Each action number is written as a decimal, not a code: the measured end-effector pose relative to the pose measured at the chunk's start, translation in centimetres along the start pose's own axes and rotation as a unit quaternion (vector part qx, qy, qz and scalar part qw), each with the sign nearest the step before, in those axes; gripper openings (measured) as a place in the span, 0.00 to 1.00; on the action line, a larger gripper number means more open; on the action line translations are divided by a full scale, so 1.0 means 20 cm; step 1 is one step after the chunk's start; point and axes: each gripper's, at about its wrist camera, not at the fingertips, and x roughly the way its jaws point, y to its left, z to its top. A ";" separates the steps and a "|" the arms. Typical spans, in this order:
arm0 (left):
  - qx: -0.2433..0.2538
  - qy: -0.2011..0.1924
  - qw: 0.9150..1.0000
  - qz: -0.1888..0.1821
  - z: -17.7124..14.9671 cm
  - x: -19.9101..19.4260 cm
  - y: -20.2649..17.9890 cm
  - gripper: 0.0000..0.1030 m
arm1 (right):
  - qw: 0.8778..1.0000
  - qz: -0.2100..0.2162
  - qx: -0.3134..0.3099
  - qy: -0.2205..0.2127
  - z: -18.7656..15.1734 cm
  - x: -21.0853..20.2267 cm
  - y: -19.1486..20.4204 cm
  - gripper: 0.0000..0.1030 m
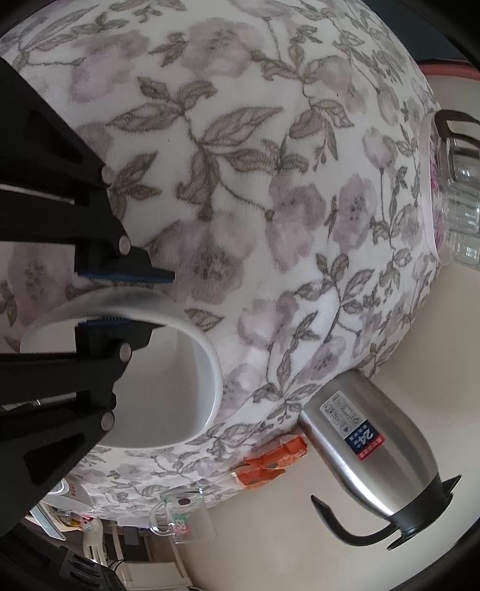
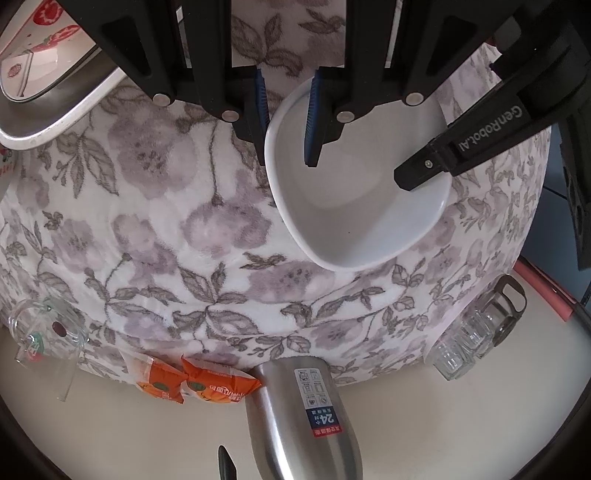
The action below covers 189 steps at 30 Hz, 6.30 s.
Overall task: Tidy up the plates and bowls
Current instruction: 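Close the right gripper on the rim of the white square bowl, then lift the white square bowl with the right gripper over the basin, then lower the white square bowl into the strawberry bowl with the right gripper, then open the right gripper to release the square bowl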
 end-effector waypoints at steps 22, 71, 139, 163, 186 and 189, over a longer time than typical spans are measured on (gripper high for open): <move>0.032 -0.027 0.999 -0.024 -0.06 -0.33 -0.13 0.10 | 0.998 0.019 0.001 -0.052 -0.04 -0.38 -0.03 0.19; 0.254 -0.052 0.965 -0.048 -0.65 -0.74 -0.83 0.11 | 0.979 0.062 0.089 -0.171 -0.51 -1.06 -0.71 0.19; 0.294 0.028 0.955 -0.001 -0.79 -0.49 -0.91 0.11 | 0.992 0.026 0.096 -0.076 -0.60 -0.87 -0.87 0.22; 0.242 0.000 0.970 -0.004 -0.69 -0.59 -0.83 0.23 | 0.988 0.010 0.110 -0.107 -0.60 -0.94 -0.91 0.36; 0.181 -0.001 0.982 0.053 -0.62 -0.51 -0.70 0.81 | 0.984 -0.018 0.140 -0.113 -0.60 -0.92 -1.00 0.93; 0.181 -0.006 0.982 0.061 -0.61 -0.51 -0.69 0.91 | 0.983 -0.016 0.142 -0.118 -0.60 -0.92 -1.01 1.00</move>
